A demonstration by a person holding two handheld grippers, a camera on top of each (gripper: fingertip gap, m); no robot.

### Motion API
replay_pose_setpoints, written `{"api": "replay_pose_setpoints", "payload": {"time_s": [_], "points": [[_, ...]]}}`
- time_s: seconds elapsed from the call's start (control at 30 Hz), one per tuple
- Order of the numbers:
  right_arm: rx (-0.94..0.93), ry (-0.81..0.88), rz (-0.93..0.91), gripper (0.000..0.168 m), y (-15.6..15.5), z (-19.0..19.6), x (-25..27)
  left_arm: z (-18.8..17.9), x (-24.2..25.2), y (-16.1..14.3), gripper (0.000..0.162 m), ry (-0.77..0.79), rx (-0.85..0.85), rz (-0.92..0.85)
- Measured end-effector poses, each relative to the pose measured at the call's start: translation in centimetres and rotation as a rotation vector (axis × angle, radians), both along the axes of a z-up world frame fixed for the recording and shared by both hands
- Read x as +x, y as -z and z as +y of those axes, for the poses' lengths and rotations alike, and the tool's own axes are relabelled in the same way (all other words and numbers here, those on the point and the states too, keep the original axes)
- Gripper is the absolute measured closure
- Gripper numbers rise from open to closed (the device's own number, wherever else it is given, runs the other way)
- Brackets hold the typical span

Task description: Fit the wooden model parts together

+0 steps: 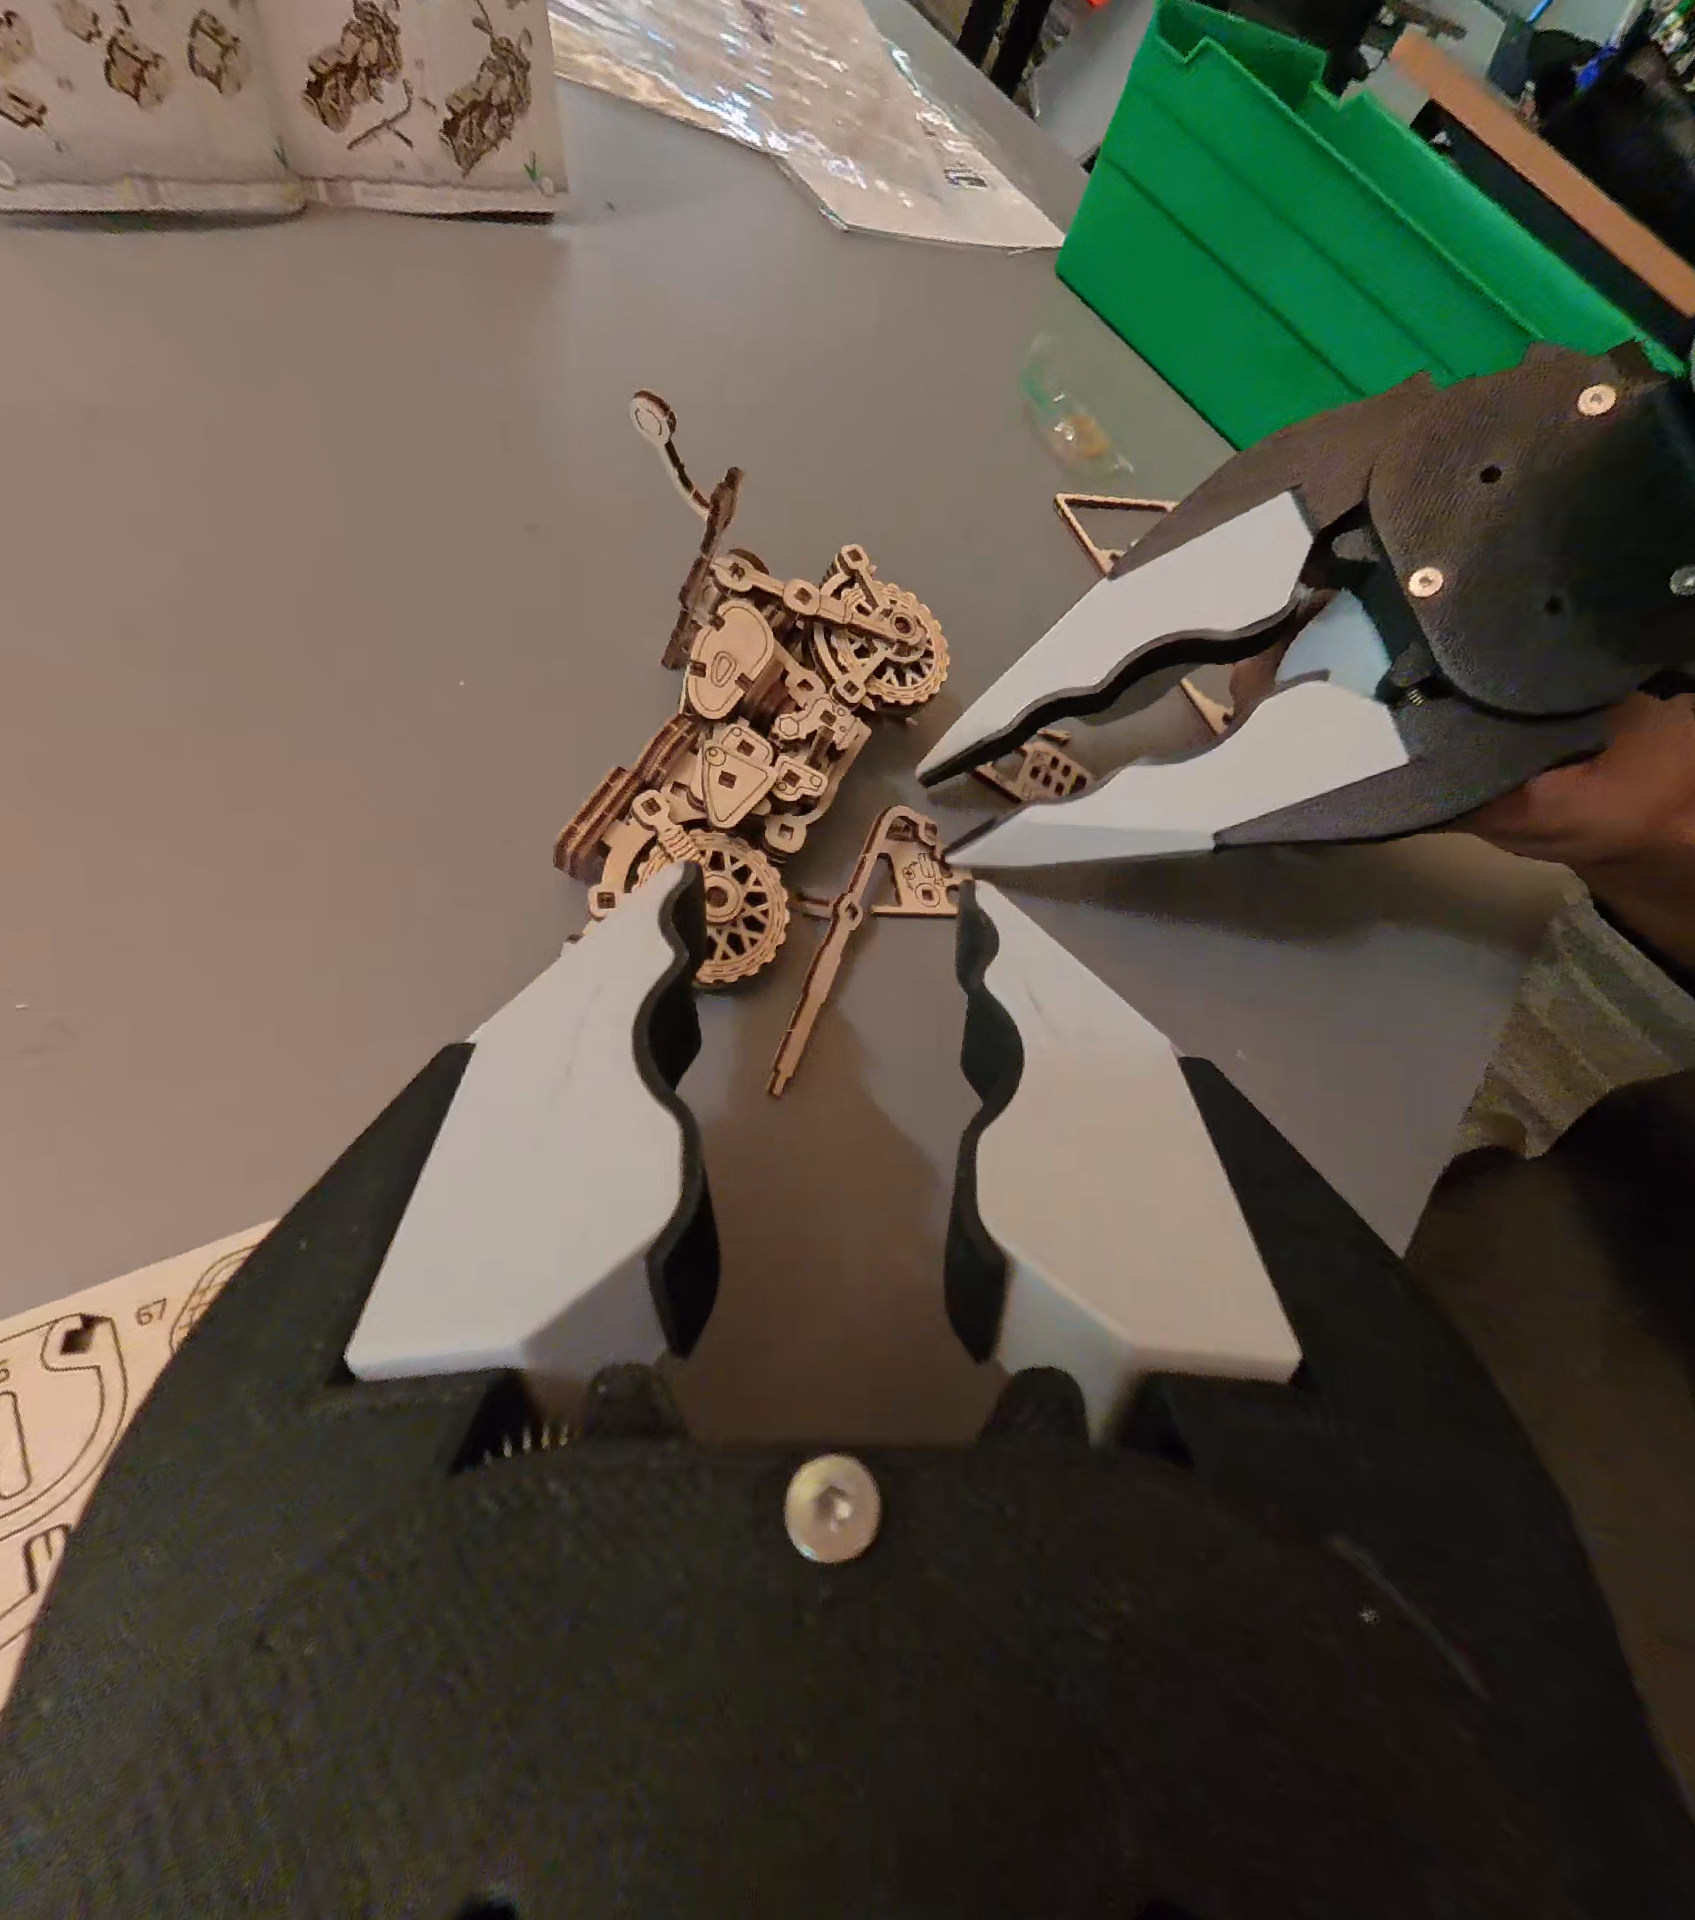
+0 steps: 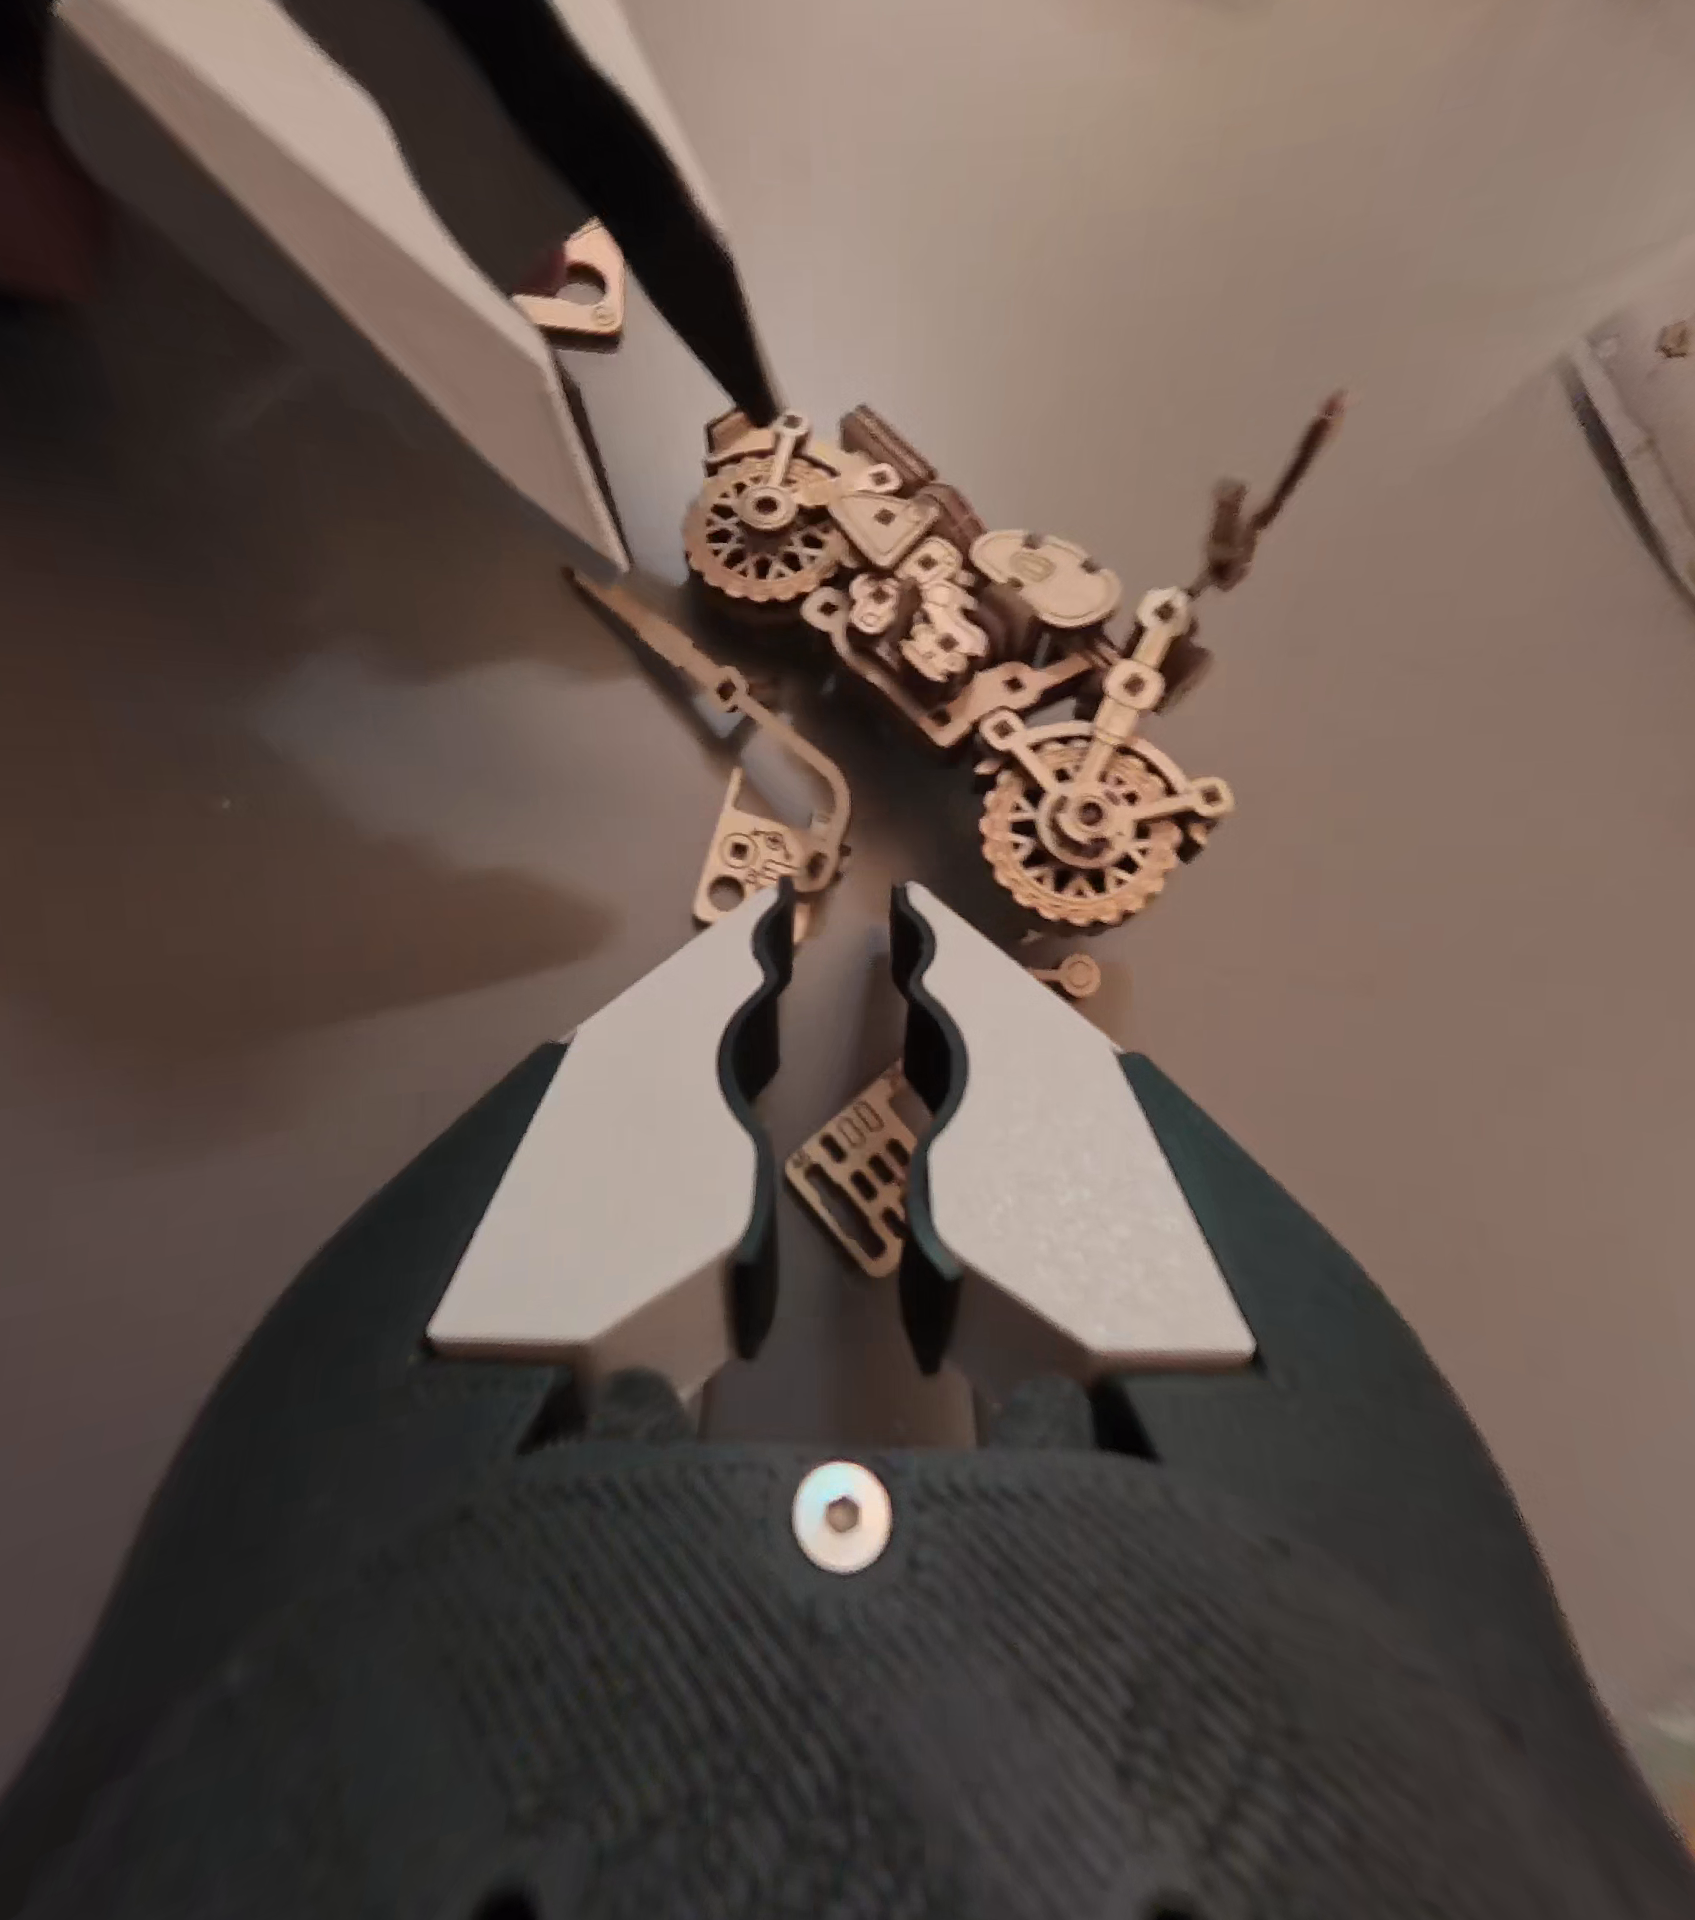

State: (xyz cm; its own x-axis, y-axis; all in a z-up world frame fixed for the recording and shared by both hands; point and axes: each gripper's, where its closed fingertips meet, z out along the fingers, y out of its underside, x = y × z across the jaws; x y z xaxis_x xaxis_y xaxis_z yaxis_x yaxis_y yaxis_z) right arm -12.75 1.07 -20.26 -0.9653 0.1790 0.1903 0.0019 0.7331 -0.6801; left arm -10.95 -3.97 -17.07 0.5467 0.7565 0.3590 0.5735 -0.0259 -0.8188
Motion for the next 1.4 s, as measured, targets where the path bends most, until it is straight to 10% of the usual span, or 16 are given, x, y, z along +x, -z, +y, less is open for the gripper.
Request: {"api": "replay_pose_setpoints", "payload": {"time_s": [1.4], "points": [[-0.092,0.054,-0.202,0.162,-1.1,-0.5,0.9,1.4,1.2,1.3,0.129,0.074,-0.165,0.018]]}}
